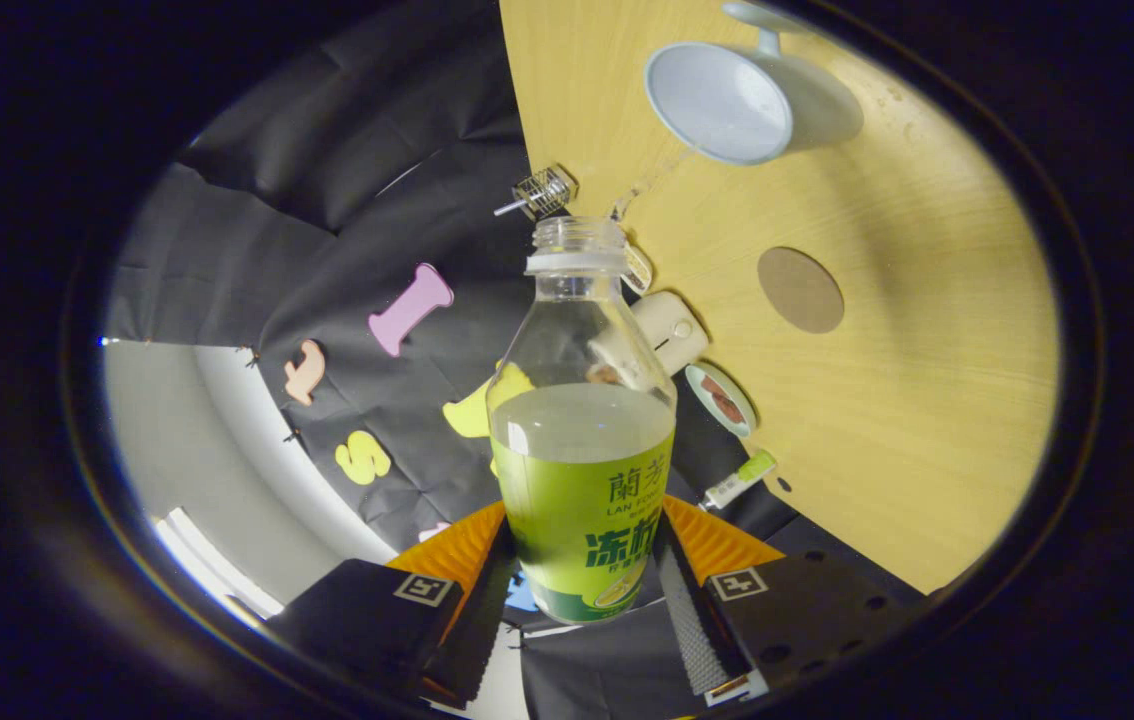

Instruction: Take the bottle from table, then pour the juice into the cup, finally place the bottle on the coaster

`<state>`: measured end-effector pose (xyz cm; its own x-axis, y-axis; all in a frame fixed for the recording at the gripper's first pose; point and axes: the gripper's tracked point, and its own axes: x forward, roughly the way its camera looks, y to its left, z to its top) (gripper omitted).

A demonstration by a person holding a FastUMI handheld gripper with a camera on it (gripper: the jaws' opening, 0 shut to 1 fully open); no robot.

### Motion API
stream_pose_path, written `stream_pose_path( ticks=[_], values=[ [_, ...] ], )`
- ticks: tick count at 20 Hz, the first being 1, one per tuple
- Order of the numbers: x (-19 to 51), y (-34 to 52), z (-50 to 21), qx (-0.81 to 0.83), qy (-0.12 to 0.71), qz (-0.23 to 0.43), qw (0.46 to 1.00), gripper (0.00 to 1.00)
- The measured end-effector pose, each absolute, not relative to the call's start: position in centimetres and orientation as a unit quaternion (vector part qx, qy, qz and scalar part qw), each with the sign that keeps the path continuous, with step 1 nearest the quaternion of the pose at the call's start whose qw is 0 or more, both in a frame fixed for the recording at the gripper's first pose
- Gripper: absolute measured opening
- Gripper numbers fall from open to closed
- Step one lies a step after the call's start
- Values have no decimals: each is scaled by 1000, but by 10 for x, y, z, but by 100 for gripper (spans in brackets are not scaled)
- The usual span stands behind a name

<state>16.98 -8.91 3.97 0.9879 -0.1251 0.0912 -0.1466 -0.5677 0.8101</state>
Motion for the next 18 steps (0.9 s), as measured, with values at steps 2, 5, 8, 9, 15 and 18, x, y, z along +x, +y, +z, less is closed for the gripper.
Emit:
stream_pose_path(
  ticks=[2, 5, 8, 9, 15, 18],
  values=[
    [167, -90, 44, 888, -79, 15, 453, 78],
    [164, -94, 49, 889, -85, 19, 449, 78],
    [161, -97, 51, 891, -87, 21, 444, 78],
    [158, -99, 52, 892, -88, 22, 442, 78],
    [150, -109, 63, 894, -105, 35, 433, 78],
    [147, -112, 64, 894, -108, 37, 432, 78]
  ],
)
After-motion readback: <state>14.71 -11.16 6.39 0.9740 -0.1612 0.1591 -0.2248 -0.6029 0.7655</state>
